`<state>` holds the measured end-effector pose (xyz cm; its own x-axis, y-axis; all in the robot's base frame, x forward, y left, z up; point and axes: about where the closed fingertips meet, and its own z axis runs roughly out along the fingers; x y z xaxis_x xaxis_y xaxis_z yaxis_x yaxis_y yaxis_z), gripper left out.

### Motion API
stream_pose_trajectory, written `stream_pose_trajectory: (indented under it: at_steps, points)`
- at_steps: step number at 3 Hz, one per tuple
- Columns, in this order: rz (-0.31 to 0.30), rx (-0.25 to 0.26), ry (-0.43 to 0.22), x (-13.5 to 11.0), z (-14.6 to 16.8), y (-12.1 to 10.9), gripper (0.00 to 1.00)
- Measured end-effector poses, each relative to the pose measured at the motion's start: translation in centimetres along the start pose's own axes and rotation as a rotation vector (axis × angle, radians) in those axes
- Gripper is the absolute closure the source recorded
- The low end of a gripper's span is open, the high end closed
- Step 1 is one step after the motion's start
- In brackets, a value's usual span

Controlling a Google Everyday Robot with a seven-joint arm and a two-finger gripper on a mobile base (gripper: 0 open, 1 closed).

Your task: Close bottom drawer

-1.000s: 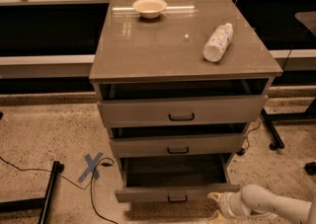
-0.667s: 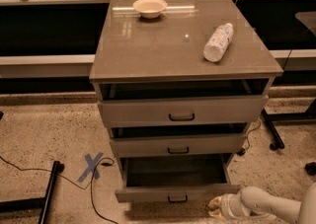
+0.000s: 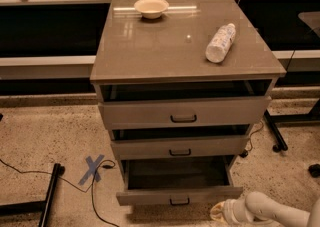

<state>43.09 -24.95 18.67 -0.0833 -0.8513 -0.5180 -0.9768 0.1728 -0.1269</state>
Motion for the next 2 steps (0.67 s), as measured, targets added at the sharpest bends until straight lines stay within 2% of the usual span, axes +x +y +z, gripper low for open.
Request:
stream_pose_trajectory:
  at_steps: [1,2]
  points:
    - [-0.055,-0.014,-0.097,-0.3,4.2,0.1,1.00]
    - [-0.103,-0.059,-0.160,1.0,10.1,-0.1,1.00]
